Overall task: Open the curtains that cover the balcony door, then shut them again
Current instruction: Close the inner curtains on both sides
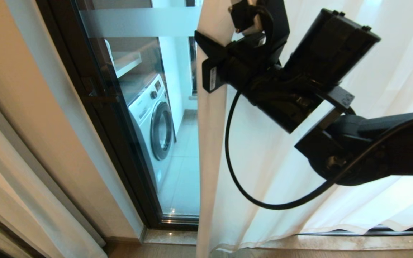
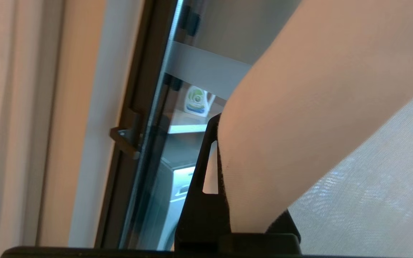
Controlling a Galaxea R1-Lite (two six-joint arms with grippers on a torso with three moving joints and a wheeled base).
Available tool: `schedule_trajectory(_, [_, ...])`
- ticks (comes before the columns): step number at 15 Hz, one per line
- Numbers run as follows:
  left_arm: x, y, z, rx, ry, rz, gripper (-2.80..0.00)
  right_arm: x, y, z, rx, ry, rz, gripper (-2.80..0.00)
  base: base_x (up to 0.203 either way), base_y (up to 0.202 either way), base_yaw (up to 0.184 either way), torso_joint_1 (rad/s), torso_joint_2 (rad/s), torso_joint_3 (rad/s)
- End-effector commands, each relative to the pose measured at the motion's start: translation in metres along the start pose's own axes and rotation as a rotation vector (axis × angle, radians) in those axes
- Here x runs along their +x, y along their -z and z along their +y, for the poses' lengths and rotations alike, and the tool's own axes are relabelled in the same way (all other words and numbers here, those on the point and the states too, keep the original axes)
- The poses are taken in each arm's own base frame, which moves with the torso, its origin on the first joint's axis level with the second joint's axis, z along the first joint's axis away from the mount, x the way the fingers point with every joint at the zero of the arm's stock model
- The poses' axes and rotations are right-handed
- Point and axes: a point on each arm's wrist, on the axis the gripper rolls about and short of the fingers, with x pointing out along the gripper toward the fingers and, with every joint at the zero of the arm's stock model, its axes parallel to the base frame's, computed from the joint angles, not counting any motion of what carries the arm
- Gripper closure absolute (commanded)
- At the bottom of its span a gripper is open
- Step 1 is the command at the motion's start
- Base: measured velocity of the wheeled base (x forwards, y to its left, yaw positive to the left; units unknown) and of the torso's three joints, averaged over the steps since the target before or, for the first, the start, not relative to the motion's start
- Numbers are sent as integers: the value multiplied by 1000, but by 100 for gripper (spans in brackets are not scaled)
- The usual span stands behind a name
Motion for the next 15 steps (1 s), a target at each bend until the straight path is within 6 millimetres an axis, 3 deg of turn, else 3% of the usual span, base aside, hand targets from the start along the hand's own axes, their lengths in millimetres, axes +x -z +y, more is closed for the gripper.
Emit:
schedule_trajectory(1, [0,0,0,-1,0,-1,0,6,12,23,-10,-40,-3,0,0,0,0,0,0,0])
schedule_trajectory(5, [0,0,0,-1,0,-1,0,13,17,41,-18,-59,-34,0,0,0,0,0,0,0])
schedule_trajectory(9, [0,0,0,-1,0,-1,0,18,13,37,-19,-46,-50,0,0,0,0,0,0,0])
schedule_trajectory(12, [0,0,0,-1,0,-1,0,14,6,23,-30,-19,-53,0,0,0,0,0,0,0])
schedule_trajectory(15, [0,0,0,-1,0,-1,0,8,-3,-13,-63,56,-37,0,0,0,0,0,0,0])
